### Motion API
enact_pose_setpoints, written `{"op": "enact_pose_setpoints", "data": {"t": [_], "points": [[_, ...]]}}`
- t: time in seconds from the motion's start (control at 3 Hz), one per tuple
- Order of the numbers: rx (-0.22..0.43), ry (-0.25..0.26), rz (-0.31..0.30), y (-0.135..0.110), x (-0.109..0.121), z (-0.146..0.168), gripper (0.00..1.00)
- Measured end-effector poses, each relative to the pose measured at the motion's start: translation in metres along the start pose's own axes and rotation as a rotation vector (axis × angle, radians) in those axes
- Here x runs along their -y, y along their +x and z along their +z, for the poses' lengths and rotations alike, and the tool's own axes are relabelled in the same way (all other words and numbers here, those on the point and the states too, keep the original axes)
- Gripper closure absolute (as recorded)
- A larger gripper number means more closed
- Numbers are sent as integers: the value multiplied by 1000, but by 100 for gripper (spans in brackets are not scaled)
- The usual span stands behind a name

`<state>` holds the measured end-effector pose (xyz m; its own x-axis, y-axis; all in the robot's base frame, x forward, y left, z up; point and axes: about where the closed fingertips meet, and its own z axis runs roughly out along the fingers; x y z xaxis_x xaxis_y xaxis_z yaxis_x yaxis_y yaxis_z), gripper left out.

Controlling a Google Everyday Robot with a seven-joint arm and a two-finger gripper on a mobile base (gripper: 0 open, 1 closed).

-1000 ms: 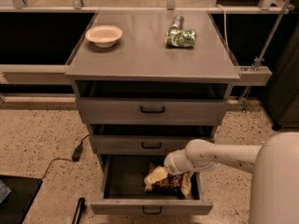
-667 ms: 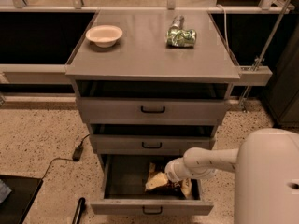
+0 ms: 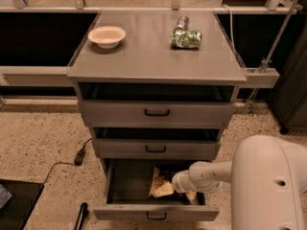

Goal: Pick brown chip bag from bottom drawer and place on counter

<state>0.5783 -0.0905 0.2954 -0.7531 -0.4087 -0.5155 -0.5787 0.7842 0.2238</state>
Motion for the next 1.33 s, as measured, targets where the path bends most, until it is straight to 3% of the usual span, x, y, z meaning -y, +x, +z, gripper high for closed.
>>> {"op": "enact_pose_setpoints", "data": {"t": [0.33,0.67,1.0,1.33], "points": [[-52,28,-8,6,5,20,0],[-130,128,-11,27,20,66,0],[-159,245,15,42,18,91,0],[-120,304,3,31,25,93,0]]}}
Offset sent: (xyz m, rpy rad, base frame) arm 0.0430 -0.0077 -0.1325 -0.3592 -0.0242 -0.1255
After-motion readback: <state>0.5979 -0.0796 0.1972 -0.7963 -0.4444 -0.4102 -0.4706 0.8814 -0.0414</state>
